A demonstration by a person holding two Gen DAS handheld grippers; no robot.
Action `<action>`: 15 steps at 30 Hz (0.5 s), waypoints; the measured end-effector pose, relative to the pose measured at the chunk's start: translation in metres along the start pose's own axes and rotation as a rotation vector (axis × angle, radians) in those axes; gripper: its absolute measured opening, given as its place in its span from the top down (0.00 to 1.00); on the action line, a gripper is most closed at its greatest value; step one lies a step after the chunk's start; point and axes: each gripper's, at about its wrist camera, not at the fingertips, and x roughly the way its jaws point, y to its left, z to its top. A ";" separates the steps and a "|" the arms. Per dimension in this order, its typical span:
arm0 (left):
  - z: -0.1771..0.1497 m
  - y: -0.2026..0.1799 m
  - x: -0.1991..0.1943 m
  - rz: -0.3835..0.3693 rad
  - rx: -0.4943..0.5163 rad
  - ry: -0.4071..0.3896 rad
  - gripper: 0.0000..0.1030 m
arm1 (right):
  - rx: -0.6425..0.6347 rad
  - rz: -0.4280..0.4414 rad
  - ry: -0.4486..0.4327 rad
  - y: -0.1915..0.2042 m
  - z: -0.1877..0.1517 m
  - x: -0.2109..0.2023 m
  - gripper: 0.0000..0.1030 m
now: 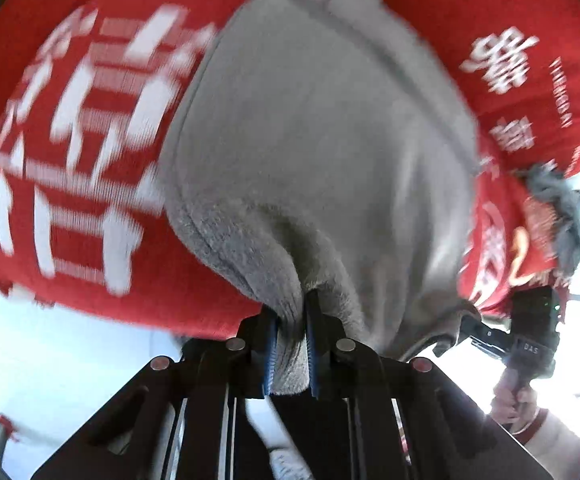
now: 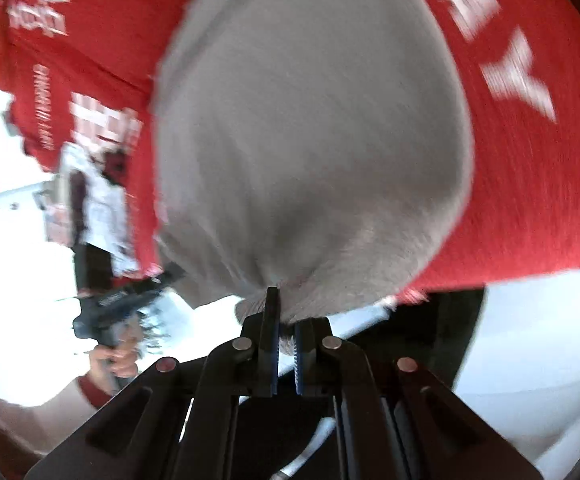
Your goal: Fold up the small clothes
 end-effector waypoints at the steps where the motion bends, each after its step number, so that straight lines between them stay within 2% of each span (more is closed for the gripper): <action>1: 0.008 -0.005 -0.005 -0.011 0.002 -0.022 0.87 | -0.002 0.024 -0.028 0.007 0.009 -0.007 0.94; 5: 0.063 -0.025 -0.029 -0.028 0.028 -0.130 0.87 | -0.011 0.096 -0.142 0.032 0.050 -0.024 0.94; 9: 0.127 -0.037 -0.033 -0.008 0.036 -0.218 0.87 | -0.001 0.077 -0.224 0.040 0.099 -0.034 0.94; 11: 0.157 -0.044 -0.031 0.023 0.047 -0.255 0.87 | 0.019 0.059 -0.245 0.035 0.126 -0.037 0.94; 14: 0.180 -0.047 -0.032 0.134 0.079 -0.300 0.86 | 0.055 0.006 -0.236 0.031 0.156 -0.027 0.94; 15: 0.187 -0.047 -0.031 0.186 0.094 -0.303 0.82 | 0.066 -0.011 -0.228 0.029 0.163 -0.024 0.94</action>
